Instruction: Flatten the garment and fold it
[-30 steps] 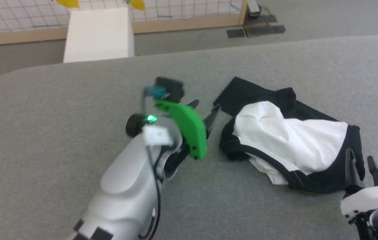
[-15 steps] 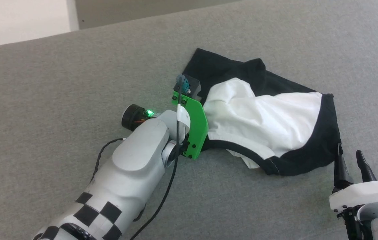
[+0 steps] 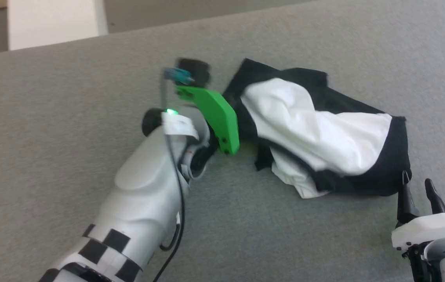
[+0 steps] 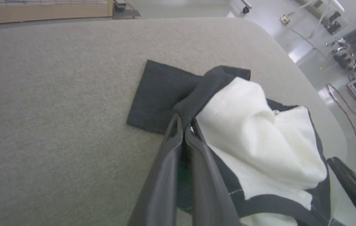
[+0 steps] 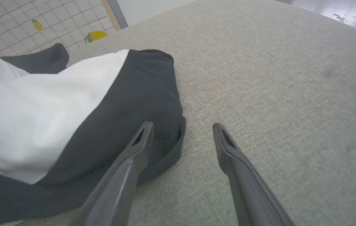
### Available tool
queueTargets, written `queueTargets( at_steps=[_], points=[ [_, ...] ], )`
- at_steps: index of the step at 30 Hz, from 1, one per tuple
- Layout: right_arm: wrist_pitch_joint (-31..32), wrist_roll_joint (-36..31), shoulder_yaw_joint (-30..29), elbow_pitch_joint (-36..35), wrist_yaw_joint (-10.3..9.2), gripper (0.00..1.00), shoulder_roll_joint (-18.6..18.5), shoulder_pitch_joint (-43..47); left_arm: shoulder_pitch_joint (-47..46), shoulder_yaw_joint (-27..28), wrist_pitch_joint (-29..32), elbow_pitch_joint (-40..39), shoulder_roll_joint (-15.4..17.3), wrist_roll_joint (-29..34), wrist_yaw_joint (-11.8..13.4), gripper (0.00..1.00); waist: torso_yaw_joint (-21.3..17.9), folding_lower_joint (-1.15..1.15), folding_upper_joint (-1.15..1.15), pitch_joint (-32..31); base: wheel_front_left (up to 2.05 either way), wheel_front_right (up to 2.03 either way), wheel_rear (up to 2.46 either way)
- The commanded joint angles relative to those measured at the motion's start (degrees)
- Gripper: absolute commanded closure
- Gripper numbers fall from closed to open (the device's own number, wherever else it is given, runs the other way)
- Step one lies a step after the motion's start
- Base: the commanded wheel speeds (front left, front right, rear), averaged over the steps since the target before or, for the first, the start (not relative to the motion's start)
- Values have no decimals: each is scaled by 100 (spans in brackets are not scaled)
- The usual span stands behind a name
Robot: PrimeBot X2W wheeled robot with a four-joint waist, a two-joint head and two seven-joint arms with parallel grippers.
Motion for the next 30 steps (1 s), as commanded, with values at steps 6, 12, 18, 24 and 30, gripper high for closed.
queueTargets(
  at_steps=[6,12,18,24,30],
  points=[
    [197,-172,-55,-181,-9,0,3,200,407,920,-1130,-455,302,-421,335,100,1004,-1,0,-883,0,0,0],
    [390,-227,-12,-371,-9,0,3,407,1415,1678,-1669,-1154,905,-682,839,100,1498,-1,0,-1234,0,0,0],
    [543,-200,75,-524,-9,0,3,586,3119,2039,-1540,-1877,1260,-951,1514,100,1729,-1,0,-1443,0,0,0],
    [636,-170,194,-590,-9,0,3,638,3990,2192,-1284,-2388,1118,-1459,1537,0,1792,-1,0,-1483,0,0,0],
    [838,-185,470,-728,-9,0,3,477,4150,2620,-2233,-3092,1332,-1259,1152,0,1739,-1,0,-1431,0,0,0]
  ],
)
